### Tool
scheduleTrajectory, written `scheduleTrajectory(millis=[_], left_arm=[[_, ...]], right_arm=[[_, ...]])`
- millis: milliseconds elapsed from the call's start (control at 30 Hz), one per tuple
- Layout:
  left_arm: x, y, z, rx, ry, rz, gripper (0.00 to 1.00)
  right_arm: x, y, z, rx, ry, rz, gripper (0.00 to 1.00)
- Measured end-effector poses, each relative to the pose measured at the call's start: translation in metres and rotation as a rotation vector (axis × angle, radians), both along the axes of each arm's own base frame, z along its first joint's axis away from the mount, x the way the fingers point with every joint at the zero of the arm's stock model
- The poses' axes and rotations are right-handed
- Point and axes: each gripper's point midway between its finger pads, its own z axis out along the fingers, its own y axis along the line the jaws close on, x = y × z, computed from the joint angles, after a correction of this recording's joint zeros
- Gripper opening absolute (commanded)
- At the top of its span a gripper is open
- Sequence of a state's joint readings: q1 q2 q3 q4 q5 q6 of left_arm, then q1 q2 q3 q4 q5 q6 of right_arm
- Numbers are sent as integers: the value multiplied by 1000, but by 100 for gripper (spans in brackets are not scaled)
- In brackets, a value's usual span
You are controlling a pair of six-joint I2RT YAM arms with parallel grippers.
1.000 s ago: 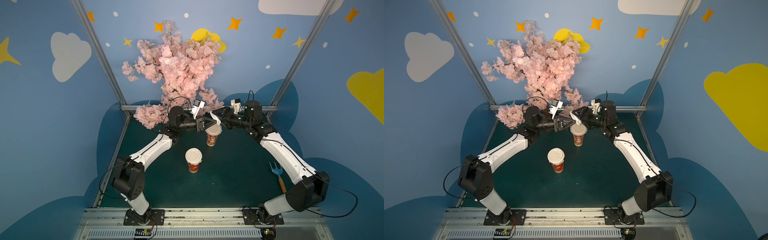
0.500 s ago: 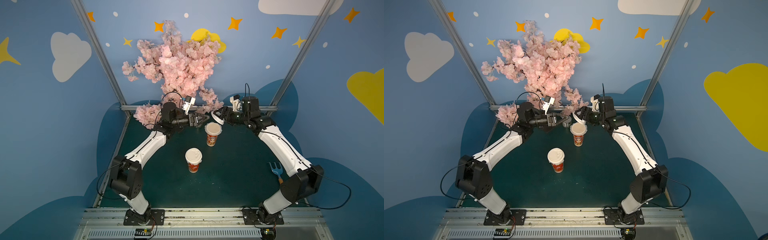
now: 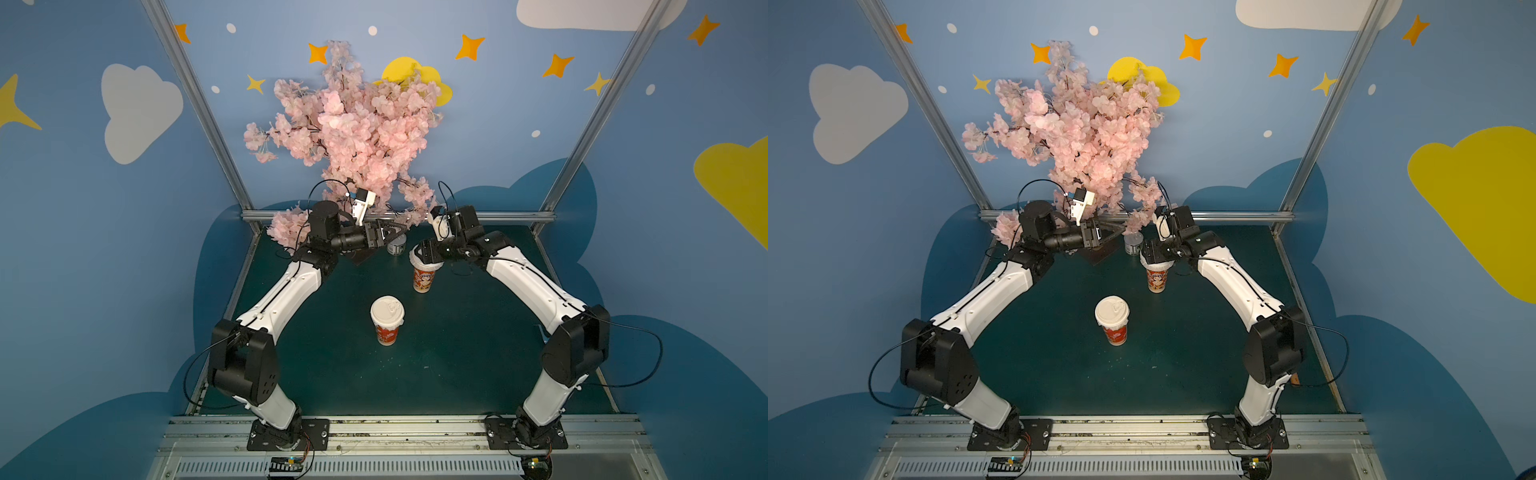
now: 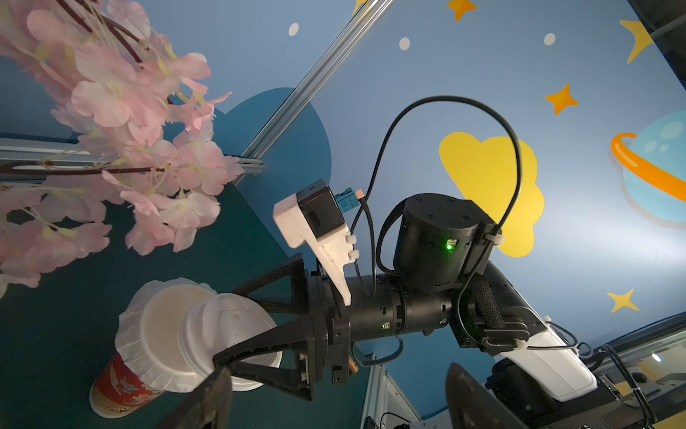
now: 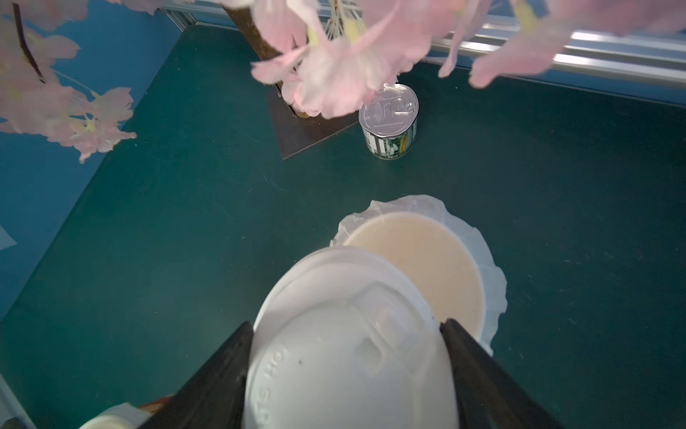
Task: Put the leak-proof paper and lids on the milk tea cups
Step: Place the cup lid on the cup.
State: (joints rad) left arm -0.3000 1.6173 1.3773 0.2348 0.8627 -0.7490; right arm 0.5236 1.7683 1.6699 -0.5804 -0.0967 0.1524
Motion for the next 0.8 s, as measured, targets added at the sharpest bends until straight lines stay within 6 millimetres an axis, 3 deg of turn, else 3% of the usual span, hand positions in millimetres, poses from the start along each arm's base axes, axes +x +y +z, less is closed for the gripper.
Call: scheduleTrajectory(millis=[67,800], left_arm=[[0,0,-1,1,3,1,100],[2,3,-4,6,26,8,100]], right_arm=[[3,-1,-5,-23,-8,3,77],[22,3,-37,-77,-10,11,78]])
